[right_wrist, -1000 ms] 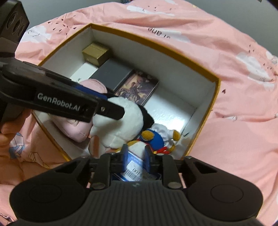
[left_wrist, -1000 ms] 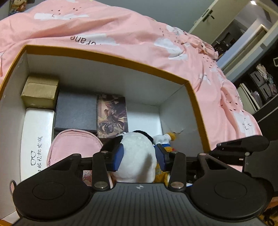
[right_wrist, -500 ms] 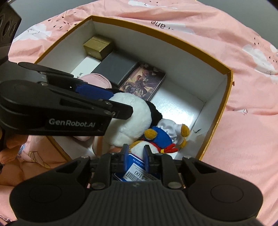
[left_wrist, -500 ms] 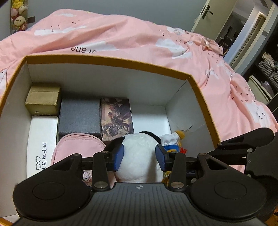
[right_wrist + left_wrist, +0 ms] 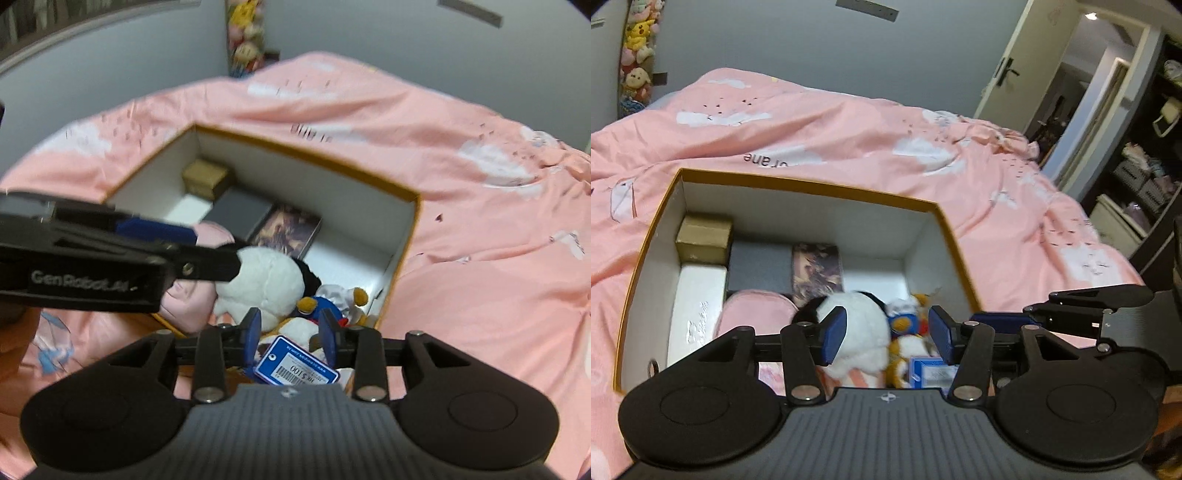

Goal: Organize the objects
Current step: 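Withdraw both grippers and move them down to the bed beside the box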

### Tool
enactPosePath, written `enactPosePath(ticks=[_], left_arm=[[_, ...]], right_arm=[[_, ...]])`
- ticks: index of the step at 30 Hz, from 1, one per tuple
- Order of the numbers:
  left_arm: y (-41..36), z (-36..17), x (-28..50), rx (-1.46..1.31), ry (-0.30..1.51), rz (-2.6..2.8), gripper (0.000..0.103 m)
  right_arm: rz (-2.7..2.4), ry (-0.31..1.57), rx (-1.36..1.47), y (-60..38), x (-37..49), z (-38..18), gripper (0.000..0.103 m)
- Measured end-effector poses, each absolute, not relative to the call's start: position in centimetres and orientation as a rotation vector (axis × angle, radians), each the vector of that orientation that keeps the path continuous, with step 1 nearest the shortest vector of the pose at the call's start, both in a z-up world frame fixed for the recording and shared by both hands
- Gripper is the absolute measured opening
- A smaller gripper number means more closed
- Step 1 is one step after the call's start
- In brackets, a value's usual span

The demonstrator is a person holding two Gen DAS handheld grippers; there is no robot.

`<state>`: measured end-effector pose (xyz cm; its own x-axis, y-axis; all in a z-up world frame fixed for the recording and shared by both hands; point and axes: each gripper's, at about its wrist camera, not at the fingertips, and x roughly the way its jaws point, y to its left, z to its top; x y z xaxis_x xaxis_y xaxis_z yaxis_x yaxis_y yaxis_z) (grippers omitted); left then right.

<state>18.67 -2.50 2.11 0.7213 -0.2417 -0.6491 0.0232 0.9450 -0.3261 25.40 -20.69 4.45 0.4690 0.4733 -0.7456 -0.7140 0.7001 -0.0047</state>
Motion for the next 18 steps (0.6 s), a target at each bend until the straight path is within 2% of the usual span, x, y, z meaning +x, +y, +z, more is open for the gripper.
enactPosePath(ticks=[4, 8, 18], left_arm=[[-2.6, 2.5, 16.9, -0.336, 0.76, -0.204, 0.06], [-3.0, 2.0, 15.0, -0.338, 0.756, -0.237, 0.06], [-2.8, -2.8, 13.0, -0.41, 0.875, -0.265, 0.06]], right_arm=[[0.734, 0.734, -0.237, -22.7, 23.2, 5.1, 0.037], [0.707, 0.699, -0.195, -24.2, 21.1, 4.7, 0.043], [0.589, 0.756, -0.183, -26.6, 18.3, 0.5, 0.043]])
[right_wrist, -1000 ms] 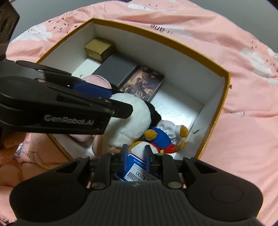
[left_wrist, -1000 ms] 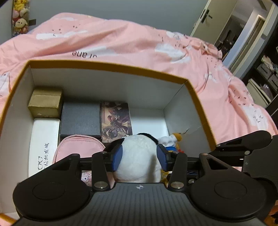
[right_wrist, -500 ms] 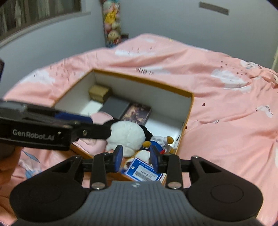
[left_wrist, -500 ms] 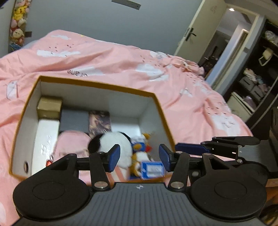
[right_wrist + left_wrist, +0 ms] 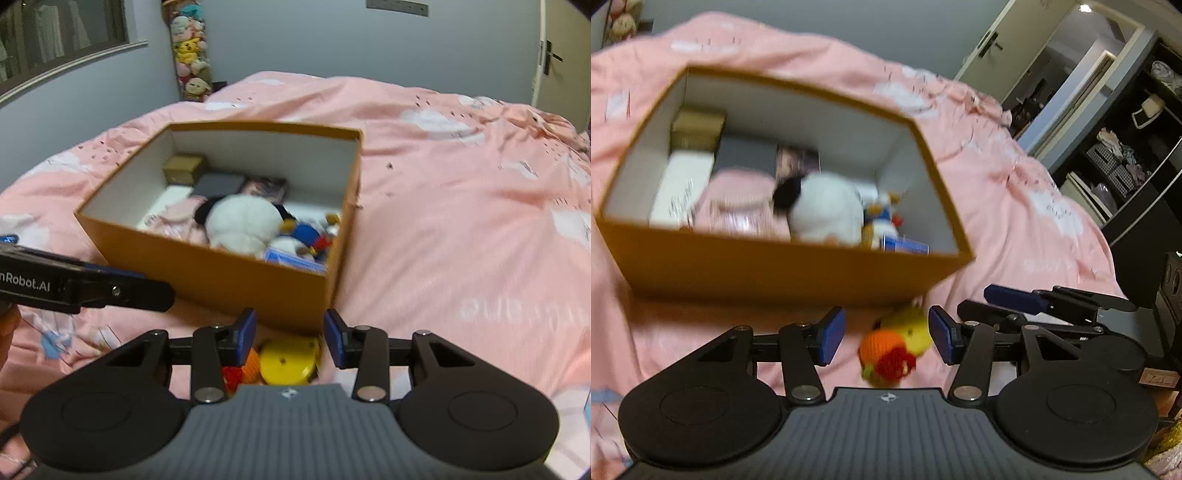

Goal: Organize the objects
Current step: 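Withdraw both grippers and move them down to the bed beside the box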

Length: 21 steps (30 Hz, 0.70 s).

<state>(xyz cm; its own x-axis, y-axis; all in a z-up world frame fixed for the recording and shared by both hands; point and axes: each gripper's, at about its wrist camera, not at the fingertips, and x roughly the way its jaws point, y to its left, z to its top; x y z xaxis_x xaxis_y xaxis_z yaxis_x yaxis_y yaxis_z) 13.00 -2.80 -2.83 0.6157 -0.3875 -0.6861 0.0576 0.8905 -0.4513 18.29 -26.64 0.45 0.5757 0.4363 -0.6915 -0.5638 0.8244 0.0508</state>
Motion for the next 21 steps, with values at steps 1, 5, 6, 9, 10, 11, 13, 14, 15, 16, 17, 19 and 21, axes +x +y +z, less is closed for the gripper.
enactPosePath(ticks=[1, 5, 6, 9, 10, 11, 13, 14, 15, 16, 17, 19, 21], left_arm=[[-3.0, -3.4, 13.0, -0.416, 0.891, -0.272, 0.06], [-4.9, -5.3, 13.5, -0.368, 0.953, -0.303, 0.061], [-5.4, -5.6, 13.6, -0.346, 0.961, -0.304, 0.062], [-6.6, -6.4, 14.0, -0.296, 0.976, -0.294, 0.065], [-6.9, -6.5, 14.1, -0.281, 0.969, -0.29, 0.067], [-7.2, -6.6, 14.2, -0.258, 0.965, -0.283, 0.068], [-7.8, -7.0, 14.6, -0.209, 0.967, -0.264, 0.068], [-8.0, -7.1, 14.7, -0.189, 0.965, -0.266, 0.068], [-8.3, -7.3, 14.8, -0.175, 0.966, -0.273, 0.068], [-8.5, -7.5, 14.9, -0.168, 0.971, -0.274, 0.066], [-8.6, -7.8, 15.1, -0.159, 0.976, -0.271, 0.066], [-8.8, -8.2, 15.3, -0.134, 0.987, -0.26, 0.059], [-8.7, -8.5, 15.3, -0.136, 0.991, -0.261, 0.055]], right_arm=[[0.576, 0.763, -0.182, -26.8, 18.2, 0.0, 0.043], [0.56, 0.792, -0.186, -27.3, 17.9, -1.6, 0.042], [0.558, 0.798, -0.188, -27.4, 17.9, -1.9, 0.042], [0.553, 0.823, -0.172, -27.8, 18.1, -2.8, 0.042], [0.555, 0.832, -0.157, -28.0, 18.3, -3.0, 0.042], [0.557, 0.84, -0.143, -28.2, 18.5, -3.2, 0.042], [0.562, 0.857, -0.108, -28.6, 18.9, -3.5, 0.042], [0.565, 0.864, -0.094, -28.8, 19.1, -3.7, 0.04], [0.563, 0.869, -0.087, -28.9, 19.2, -3.8, 0.038], [0.559, 0.875, -0.078, -29.0, 19.4, -3.9, 0.034], [0.56, 0.881, -0.068, -29.1, 19.5, -4.1, 0.032], [0.563, 0.891, -0.05, -29.3, 19.7, -4.3, 0.032], [0.575, 0.893, -0.042, -29.3, 19.8, -4.4, 0.032]])
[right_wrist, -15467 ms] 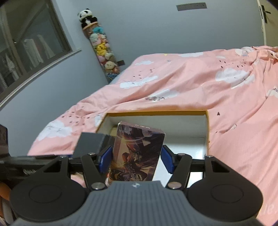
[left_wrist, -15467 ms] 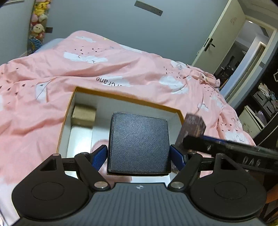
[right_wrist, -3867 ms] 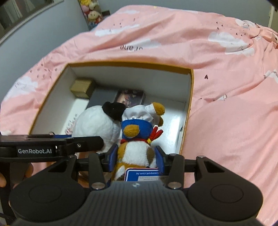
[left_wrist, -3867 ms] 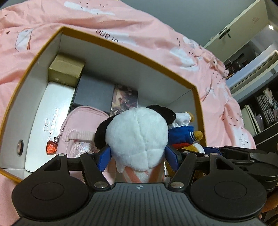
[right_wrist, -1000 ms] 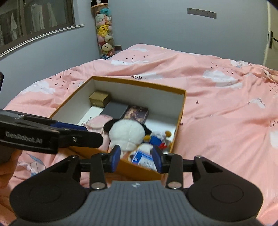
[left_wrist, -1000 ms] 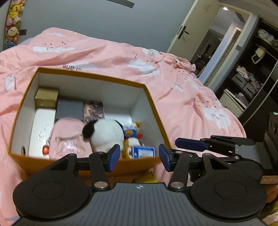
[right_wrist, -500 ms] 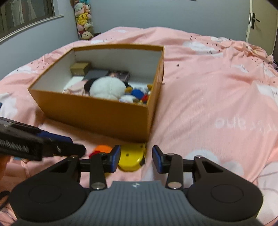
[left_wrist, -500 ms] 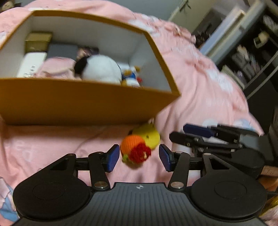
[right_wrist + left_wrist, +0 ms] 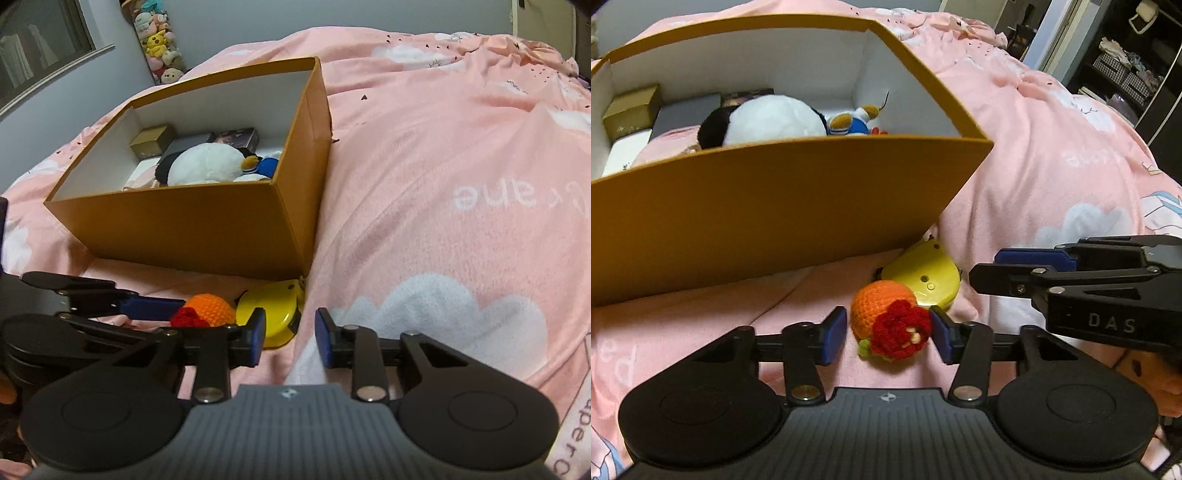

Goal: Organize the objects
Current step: 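Withdraw both grippers and move them down to the bed beside the box, then grasp the orange crocheted ball with the left gripper while the right grasps the yellow case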

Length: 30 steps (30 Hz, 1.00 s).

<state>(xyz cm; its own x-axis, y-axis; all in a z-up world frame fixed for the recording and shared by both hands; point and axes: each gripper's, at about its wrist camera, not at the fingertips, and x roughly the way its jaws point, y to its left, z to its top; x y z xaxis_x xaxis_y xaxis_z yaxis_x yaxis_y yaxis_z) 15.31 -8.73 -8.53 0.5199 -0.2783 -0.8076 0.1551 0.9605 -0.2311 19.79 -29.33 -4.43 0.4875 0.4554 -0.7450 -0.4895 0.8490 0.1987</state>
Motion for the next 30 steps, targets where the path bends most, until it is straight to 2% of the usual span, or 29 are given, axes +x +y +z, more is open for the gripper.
enactPosePath(ticks=[6, 11, 14, 18, 30], left_arm=[[-7.2, -8.7, 14.9, -0.208, 0.996, -0.264, 0.045], [-5.4, -7.3, 13.7, -0.242, 0.956, -0.217, 0.044], [-4.2, -6.8, 13.3, -0.264, 0.943, -0.182, 0.044], [-3.5, -7.3, 13.4, -0.288, 0.964, -0.154, 0.044], [-3.9, -9.4, 14.6, -0.318, 1.04, -0.149, 0.048]], right_arm=[[0.61, 0.892, -0.083, -28.4, 19.6, -4.5, 0.033], [0.647, 0.888, -0.173, -26.6, 19.4, -4.8, 0.049], [0.65, 0.883, -0.246, -25.2, 19.5, -5.2, 0.055], [0.622, 0.886, -0.332, -24.0, 20.1, -6.3, 0.056], [0.642, 0.903, -0.354, -23.2, 21.3, -8.1, 0.055]])
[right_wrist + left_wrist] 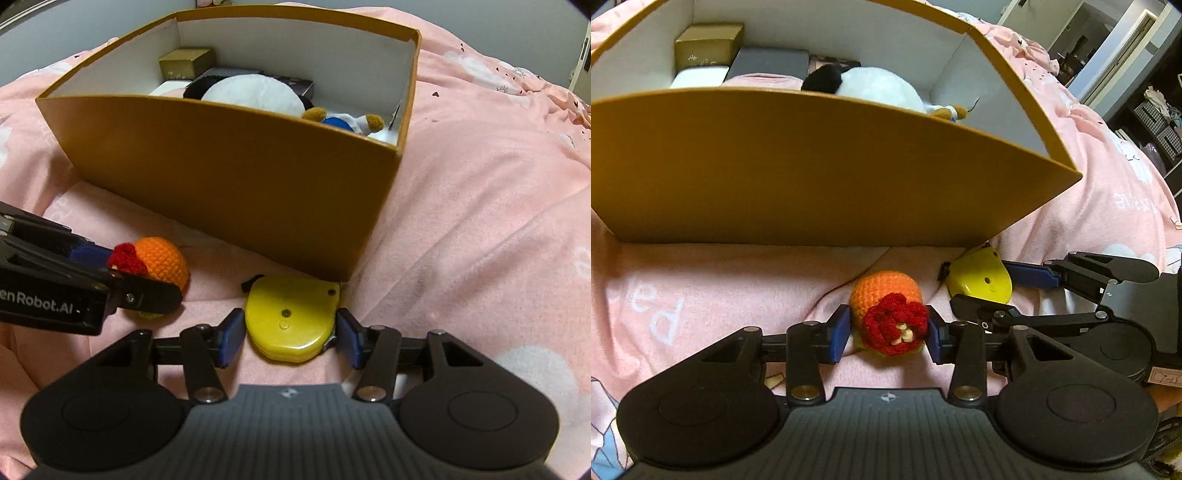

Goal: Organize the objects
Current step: 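Grasp the orange crocheted ball with the left gripper while the right grasps the yellow case, then lift both objects and carry them over the orange box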

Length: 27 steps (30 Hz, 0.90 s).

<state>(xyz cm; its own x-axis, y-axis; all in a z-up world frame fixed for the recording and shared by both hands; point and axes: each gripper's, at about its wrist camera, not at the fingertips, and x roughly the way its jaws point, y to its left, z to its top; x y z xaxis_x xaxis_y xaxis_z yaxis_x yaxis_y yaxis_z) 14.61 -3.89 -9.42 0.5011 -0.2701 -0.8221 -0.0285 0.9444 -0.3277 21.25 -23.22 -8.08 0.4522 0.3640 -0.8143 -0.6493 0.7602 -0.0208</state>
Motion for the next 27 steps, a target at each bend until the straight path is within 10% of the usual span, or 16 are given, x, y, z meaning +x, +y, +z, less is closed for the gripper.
enactPosePath(ticks=[27], left_arm=[[-3.0, -0.4, 11.3, -0.375, 0.828, -0.276, 0.045]], right_arm=[[0.715, 0.701, -0.377, -25.8, 15.7, 1.5, 0.054]])
